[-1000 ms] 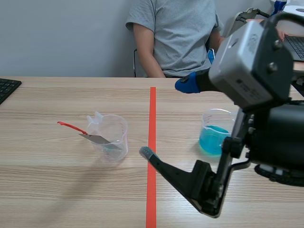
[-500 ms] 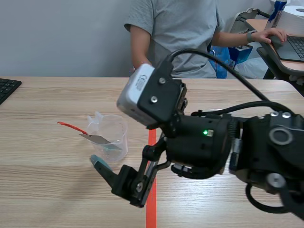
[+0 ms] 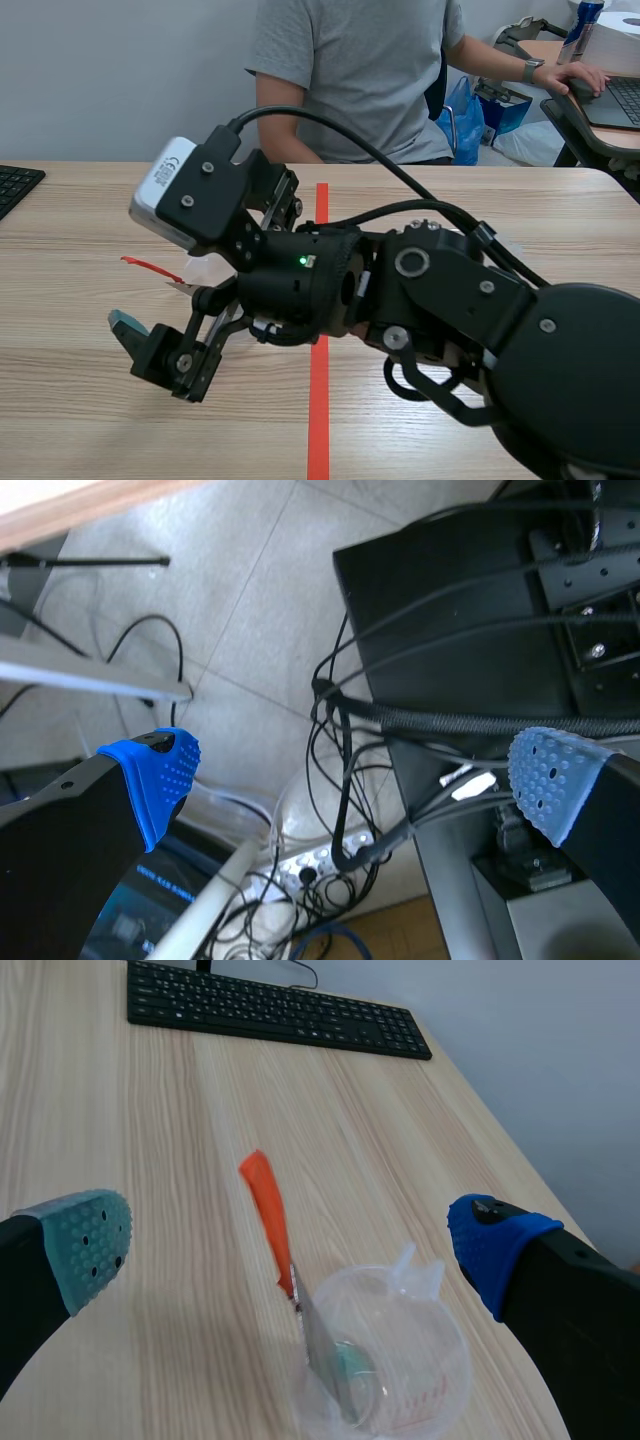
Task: Do the redox reaction experiment.
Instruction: 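Lift the metal plate out of the left beaker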
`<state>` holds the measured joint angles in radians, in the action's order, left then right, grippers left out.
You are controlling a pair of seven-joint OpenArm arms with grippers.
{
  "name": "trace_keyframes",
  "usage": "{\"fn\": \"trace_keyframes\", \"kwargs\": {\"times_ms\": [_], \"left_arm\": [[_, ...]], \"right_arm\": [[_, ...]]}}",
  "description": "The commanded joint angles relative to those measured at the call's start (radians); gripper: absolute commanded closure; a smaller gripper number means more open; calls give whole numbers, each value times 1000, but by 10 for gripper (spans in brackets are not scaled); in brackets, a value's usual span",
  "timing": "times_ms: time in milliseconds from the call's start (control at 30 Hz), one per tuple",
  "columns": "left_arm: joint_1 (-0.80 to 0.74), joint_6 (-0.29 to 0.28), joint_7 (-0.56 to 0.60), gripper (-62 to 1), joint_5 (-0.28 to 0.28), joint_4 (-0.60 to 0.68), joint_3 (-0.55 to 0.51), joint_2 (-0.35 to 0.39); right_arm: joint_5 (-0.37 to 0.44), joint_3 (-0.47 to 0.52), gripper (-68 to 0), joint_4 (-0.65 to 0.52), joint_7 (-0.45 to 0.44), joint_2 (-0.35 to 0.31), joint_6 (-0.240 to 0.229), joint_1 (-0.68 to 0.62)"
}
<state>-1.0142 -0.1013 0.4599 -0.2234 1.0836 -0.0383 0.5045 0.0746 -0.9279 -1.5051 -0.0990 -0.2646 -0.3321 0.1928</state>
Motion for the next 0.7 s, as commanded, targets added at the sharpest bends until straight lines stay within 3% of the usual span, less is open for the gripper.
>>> {"fn": "trace_keyframes", "kwargs": {"times_ms": [0,133,533,567,667], "left_arm": [[-10,1,10,-623,12,14,-3,6],[-11,1,10,-623,12,14,-2,6],[-10,1,14,-623,34,14,-2,6],[-10,1,13,-586,34,14,-2,6],[-10,1,10,-357,34,14,-2,6]], "right_arm": [[7,-1,-679,7,5,16,32,39],[7,-3,-676,53,11,40,45,82],[8,-3,-441,57,14,40,56,104],[8,-3,-421,57,14,40,56,104],[8,-3,-359,57,14,40,81,104]]}}
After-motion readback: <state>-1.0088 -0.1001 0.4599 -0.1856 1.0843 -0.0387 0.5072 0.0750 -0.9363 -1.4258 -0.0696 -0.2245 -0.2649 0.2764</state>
